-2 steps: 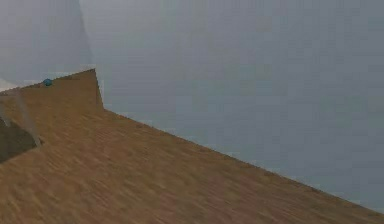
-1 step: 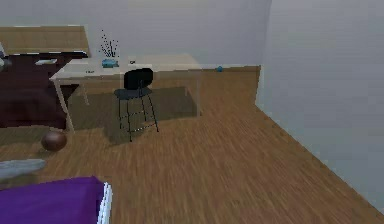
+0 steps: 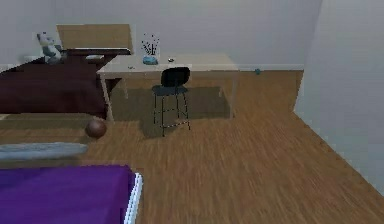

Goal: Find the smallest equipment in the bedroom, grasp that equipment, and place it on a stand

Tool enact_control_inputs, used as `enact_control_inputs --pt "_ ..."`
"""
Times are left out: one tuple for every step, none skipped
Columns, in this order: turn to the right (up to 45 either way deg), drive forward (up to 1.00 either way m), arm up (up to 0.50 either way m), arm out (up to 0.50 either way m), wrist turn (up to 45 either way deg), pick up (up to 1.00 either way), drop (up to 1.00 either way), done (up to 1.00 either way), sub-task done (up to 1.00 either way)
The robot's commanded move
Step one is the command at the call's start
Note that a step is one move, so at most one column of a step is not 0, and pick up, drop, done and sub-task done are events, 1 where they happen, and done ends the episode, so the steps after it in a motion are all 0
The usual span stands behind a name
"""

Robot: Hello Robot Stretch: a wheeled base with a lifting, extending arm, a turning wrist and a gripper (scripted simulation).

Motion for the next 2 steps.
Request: enact_control_inputs --pt "0.0 1.0 0.0 0.0 0.0 0.0 0.0 0.0 0.0" --pt "-3.0 0.0 0.0 0.0 0.0 0.0 0.0 0.0 0.0"
